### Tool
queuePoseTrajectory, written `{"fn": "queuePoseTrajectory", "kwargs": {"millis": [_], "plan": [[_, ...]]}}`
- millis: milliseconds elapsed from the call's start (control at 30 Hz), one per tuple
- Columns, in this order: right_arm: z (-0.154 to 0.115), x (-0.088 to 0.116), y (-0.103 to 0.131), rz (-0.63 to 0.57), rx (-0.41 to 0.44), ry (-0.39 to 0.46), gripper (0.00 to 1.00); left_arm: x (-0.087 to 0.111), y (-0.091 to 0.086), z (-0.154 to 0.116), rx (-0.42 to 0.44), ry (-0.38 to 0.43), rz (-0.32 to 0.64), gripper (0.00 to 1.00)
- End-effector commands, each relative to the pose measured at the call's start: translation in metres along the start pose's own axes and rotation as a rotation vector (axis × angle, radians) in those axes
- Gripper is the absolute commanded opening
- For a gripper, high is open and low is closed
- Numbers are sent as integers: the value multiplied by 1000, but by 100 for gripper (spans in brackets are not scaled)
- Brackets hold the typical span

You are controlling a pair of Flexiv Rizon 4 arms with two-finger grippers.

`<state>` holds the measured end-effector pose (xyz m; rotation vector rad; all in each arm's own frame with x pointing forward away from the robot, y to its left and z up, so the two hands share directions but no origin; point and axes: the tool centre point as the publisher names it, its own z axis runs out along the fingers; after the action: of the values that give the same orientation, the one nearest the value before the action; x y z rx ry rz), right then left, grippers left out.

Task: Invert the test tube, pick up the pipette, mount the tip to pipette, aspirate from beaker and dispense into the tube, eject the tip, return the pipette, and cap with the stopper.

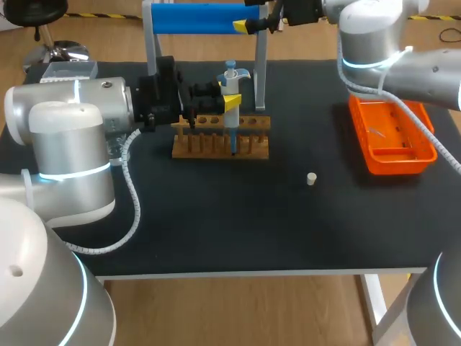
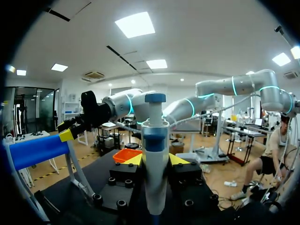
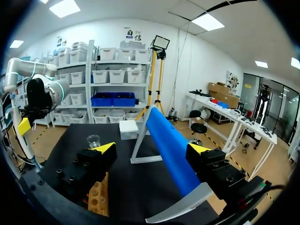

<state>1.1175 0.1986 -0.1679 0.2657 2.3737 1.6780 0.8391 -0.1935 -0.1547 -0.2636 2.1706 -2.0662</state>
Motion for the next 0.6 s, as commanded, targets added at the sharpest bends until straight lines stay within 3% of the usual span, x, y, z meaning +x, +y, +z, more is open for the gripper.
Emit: {"fn": "queuePoseTrajectory", "kwargs": {"millis": [33,600], "plan": [[-1,2,-2,2,3,3,100,0,0,1,2,-4,1,0],[-4,7,-4,-2,5,4,100,0,0,1,2,-4,1,0]]}}
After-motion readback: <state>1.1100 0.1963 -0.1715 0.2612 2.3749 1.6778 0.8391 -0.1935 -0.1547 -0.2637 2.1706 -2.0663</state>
